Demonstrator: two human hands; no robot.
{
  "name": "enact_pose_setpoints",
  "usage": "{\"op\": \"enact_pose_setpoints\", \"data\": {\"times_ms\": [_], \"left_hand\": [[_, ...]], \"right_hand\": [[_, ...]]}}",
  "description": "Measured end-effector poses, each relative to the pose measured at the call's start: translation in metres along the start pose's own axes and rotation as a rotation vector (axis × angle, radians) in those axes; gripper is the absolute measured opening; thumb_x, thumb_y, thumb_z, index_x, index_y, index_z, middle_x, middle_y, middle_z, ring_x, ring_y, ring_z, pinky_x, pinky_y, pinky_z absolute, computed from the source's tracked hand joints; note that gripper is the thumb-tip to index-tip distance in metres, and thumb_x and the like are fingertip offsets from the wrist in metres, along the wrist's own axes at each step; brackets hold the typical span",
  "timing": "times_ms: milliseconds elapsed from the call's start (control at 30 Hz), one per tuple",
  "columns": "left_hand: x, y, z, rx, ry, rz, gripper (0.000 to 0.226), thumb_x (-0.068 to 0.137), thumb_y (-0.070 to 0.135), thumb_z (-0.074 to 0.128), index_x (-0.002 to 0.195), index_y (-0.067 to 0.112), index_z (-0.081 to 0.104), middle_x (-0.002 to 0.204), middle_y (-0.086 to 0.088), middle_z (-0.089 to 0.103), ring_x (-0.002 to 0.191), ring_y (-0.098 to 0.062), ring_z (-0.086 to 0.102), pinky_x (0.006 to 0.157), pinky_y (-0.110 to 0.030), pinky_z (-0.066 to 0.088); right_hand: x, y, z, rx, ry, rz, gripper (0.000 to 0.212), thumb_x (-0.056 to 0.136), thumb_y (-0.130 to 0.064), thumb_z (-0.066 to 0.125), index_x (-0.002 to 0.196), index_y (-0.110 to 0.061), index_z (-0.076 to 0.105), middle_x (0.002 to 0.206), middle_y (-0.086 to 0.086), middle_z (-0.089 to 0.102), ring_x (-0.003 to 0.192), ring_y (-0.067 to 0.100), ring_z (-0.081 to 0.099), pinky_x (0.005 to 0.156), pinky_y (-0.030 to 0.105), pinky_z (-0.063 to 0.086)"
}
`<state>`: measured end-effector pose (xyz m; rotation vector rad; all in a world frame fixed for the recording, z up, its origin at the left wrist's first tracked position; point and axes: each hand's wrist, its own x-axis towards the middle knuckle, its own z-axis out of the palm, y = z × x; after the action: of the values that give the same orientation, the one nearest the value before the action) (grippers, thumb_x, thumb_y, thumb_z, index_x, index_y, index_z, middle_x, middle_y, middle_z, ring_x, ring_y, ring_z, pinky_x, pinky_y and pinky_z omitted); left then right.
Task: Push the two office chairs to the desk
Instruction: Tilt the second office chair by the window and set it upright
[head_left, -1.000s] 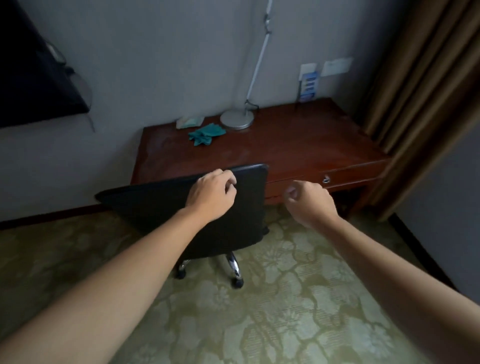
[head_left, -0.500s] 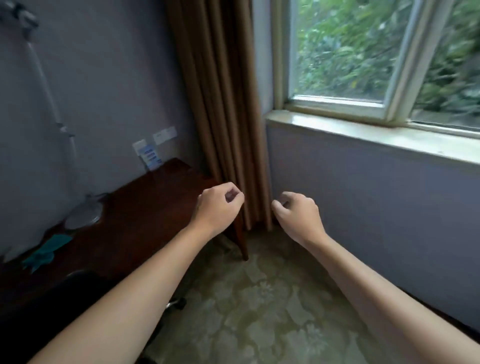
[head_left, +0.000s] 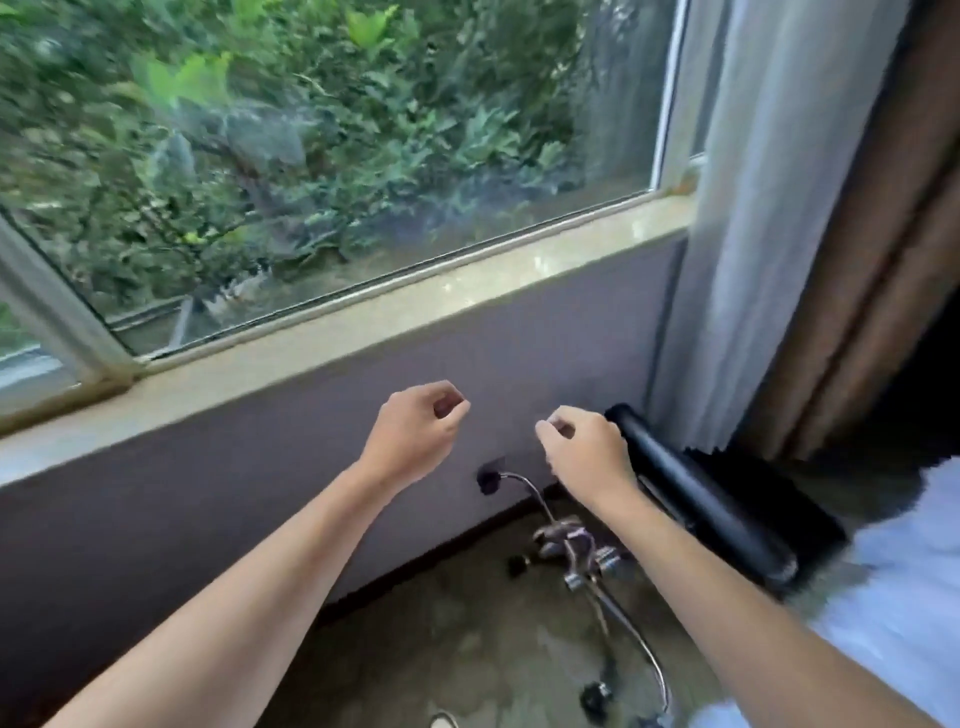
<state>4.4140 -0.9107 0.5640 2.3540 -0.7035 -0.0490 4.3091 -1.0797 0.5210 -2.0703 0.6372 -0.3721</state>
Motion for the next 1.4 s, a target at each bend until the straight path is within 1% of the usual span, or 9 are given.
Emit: {"op": "enact_pose_setpoints", "data": {"times_ms": [133, 300, 533, 633, 700, 900, 1067, 1200, 1400], "left_hand": [[0.094, 0.061, 0.098, 0.011, -0.230, 0.190, 0.024, 0.086, 0.031, 0.056, 0.075, 0.011, 0.059, 0.066, 0.000, 0.063, 0.069, -0.022, 0.059, 0.067, -0.035, 0.048], [0.201, 0.091, 0.227, 0.076, -0.486, 0.300, 0.019, 0.084, 0.032, 0.056, 0.074, 0.015, 0.059, 0.071, 0.003, 0.066, 0.076, -0.025, 0.061, 0.070, -0.034, 0.049], [0.233, 0.032, 0.387, 0.212, -0.928, 0.180, 0.014, 0.083, 0.034, 0.054, 0.091, 0.027, 0.063, 0.090, 0.008, 0.066, 0.092, -0.019, 0.062, 0.072, -0.028, 0.041], [0.232, -0.004, 0.433, 0.319, -1.042, 0.109, 0.031, 0.084, 0.038, 0.054, 0.111, 0.023, 0.060, 0.113, -0.003, 0.061, 0.107, -0.025, 0.056, 0.087, -0.032, 0.044], [0.227, -0.029, 0.458, 0.407, -1.104, 0.051, 0.041, 0.084, 0.042, 0.055, 0.120, 0.022, 0.054, 0.123, -0.007, 0.054, 0.117, -0.027, 0.049, 0.095, -0.037, 0.042], [0.185, -0.100, 0.493, 0.698, -1.191, -0.128, 0.071, 0.079, 0.061, 0.054, 0.134, 0.020, 0.036, 0.133, -0.010, 0.044, 0.126, -0.031, 0.039, 0.098, -0.045, 0.040], [0.129, -0.133, 0.509, 0.692, -1.147, -0.278, 0.053, 0.082, 0.038, 0.059, 0.124, 0.021, 0.032, 0.116, -0.009, 0.054, 0.105, -0.032, 0.057, 0.074, -0.037, 0.040], [0.118, -0.145, 0.510, 0.671, -0.889, -0.190, 0.038, 0.074, 0.021, 0.058, 0.106, 0.021, 0.038, 0.084, -0.003, 0.060, 0.071, -0.029, 0.053, 0.062, -0.034, 0.038], [0.111, -0.146, 0.517, 0.695, -0.785, -0.145, 0.043, 0.067, 0.024, 0.058, 0.107, 0.022, 0.043, 0.058, 0.007, 0.043, 0.055, -0.024, 0.044, 0.056, -0.032, 0.035]], "right_hand": [[0.056, 0.073, -0.063, 0.002, 0.212, 0.208, 0.026, 0.083, -0.033, 0.055, 0.061, -0.021, 0.056, 0.061, 0.001, 0.064, 0.072, 0.028, 0.062, 0.066, 0.035, 0.047], [0.123, 0.161, -0.095, 0.016, 0.403, 0.512, 0.021, 0.083, -0.031, 0.053, 0.063, -0.024, 0.055, 0.062, -0.004, 0.058, 0.069, 0.026, 0.055, 0.058, 0.033, 0.042], [0.178, 0.284, -0.070, -0.005, 0.216, 0.876, 0.016, 0.088, -0.028, 0.045, 0.086, -0.026, 0.061, 0.088, 0.002, 0.067, 0.086, 0.033, 0.059, 0.072, 0.039, 0.047], [0.196, 0.323, -0.056, 0.057, 0.194, 0.987, 0.018, 0.088, -0.027, 0.048, 0.092, -0.016, 0.063, 0.088, 0.008, 0.068, 0.088, 0.034, 0.063, 0.080, 0.048, 0.054], [0.207, 0.351, -0.043, -0.061, 0.162, 1.003, 0.019, 0.089, -0.028, 0.047, 0.101, -0.020, 0.060, 0.096, 0.003, 0.066, 0.093, 0.030, 0.060, 0.076, 0.041, 0.051], [0.228, 0.426, -0.011, -0.528, -0.008, 0.825, 0.068, 0.087, -0.034, 0.059, 0.146, -0.021, 0.026, 0.147, 0.015, 0.033, 0.138, 0.035, 0.025, 0.103, 0.048, 0.034], [0.227, 0.492, 0.007, -0.725, -0.227, 0.846, 0.099, 0.086, -0.036, 0.065, 0.154, -0.023, -0.004, 0.161, 0.020, 0.005, 0.149, 0.038, -0.003, 0.116, 0.059, 0.014], [0.221, 0.524, 0.011, -0.785, -0.244, 0.810, 0.112, 0.079, -0.028, 0.074, 0.153, -0.026, -0.010, 0.160, 0.020, 0.010, 0.148, 0.038, 0.003, 0.114, 0.063, 0.016], [0.218, 0.556, 0.026, -0.906, -0.006, 0.707, 0.107, 0.062, -0.022, 0.080, 0.147, -0.029, 0.016, 0.129, 0.017, 0.046, 0.124, 0.037, 0.041, 0.098, 0.068, 0.033]]}}
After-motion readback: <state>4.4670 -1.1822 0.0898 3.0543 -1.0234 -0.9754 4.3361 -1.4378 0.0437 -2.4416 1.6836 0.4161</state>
